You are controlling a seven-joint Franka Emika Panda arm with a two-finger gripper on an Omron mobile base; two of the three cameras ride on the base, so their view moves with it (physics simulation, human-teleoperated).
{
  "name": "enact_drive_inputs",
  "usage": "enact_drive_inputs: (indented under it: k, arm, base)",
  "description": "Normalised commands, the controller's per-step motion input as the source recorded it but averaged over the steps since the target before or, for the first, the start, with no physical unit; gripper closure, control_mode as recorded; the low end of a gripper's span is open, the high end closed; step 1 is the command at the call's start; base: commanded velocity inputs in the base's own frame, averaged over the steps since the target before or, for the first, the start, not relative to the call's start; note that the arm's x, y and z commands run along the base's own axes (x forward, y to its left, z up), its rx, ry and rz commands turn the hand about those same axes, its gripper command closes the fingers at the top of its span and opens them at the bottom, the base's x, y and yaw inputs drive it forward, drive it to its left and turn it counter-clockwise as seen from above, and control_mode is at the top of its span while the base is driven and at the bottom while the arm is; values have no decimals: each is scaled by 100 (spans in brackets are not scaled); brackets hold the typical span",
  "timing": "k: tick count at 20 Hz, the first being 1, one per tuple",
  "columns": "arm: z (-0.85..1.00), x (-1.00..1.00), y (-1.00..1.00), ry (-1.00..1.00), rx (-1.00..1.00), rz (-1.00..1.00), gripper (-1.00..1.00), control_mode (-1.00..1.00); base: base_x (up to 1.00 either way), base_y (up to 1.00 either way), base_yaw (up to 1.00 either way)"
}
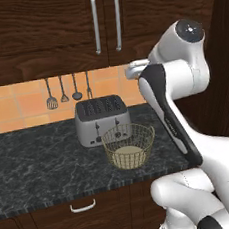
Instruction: Open the cabinet, pick up the bread from the cabinet and place it in the basket. Then move the basket to the dining counter.
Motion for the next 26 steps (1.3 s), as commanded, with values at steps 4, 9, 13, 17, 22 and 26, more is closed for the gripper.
enact_drive_inputs:
  k: [4,9,13,17,22,26]
  arm:
    - [59,23,53,-56,14,-3,-100,-100]
    - [29,23,28,-43,16,-9,-100,-100]
    - [95,5,-4,-5,15,4,-100,-100]
    - [75,7,-16,0,7,8,-100,-100]
    - [23,35,-4,1,6,7,-100,-100]
    - [0,46,-4,0,3,5,-100,-100]
  base:
    - [0,0,0]
    - [0,0,0]
    - [0,0,0]
    - [0,0,0]
    - [0,0,0]
    - [0,0,0]
